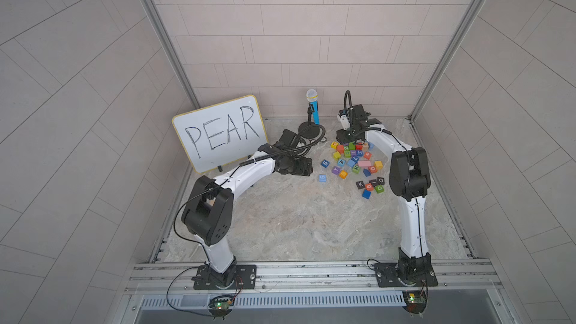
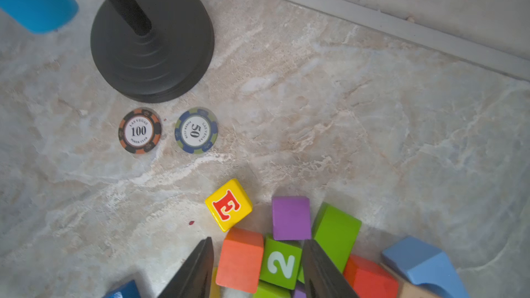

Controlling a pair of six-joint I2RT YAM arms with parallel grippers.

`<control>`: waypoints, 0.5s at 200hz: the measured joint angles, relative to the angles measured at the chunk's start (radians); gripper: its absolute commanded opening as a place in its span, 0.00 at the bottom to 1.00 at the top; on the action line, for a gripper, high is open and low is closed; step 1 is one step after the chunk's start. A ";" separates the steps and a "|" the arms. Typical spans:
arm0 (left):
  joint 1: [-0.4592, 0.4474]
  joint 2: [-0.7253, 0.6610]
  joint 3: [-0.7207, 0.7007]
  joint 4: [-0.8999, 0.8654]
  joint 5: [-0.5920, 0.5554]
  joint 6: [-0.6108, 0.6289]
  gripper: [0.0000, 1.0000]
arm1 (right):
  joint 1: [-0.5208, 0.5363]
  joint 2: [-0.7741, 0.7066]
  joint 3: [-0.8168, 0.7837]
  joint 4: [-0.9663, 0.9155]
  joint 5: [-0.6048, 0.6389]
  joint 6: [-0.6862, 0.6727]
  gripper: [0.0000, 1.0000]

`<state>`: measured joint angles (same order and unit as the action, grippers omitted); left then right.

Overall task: Spell the uppercase word “pear” with letter blocks
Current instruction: Pick up the letter block from the center of the board.

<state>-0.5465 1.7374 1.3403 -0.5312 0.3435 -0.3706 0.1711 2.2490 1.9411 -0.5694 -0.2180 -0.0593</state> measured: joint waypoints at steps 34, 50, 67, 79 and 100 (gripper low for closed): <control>0.008 0.001 0.000 -0.008 0.006 0.012 0.82 | -0.018 0.060 0.122 -0.077 -0.056 -0.113 0.51; 0.014 0.004 0.000 -0.013 0.008 0.013 0.82 | -0.016 0.095 0.184 -0.113 -0.089 -0.139 0.51; 0.018 0.010 0.000 -0.020 0.008 0.014 0.82 | -0.010 0.140 0.247 -0.146 -0.108 -0.160 0.52; 0.019 0.012 0.000 -0.023 0.008 0.014 0.82 | -0.002 0.173 0.288 -0.173 -0.108 -0.175 0.53; 0.023 0.013 0.000 -0.024 0.007 0.014 0.82 | 0.011 0.230 0.351 -0.224 -0.102 -0.200 0.54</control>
<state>-0.5232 1.7500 1.3403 -0.5556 0.3508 -0.3565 0.1822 2.4790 2.2925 -0.7933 -0.3199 -0.2592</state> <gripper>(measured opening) 0.818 0.533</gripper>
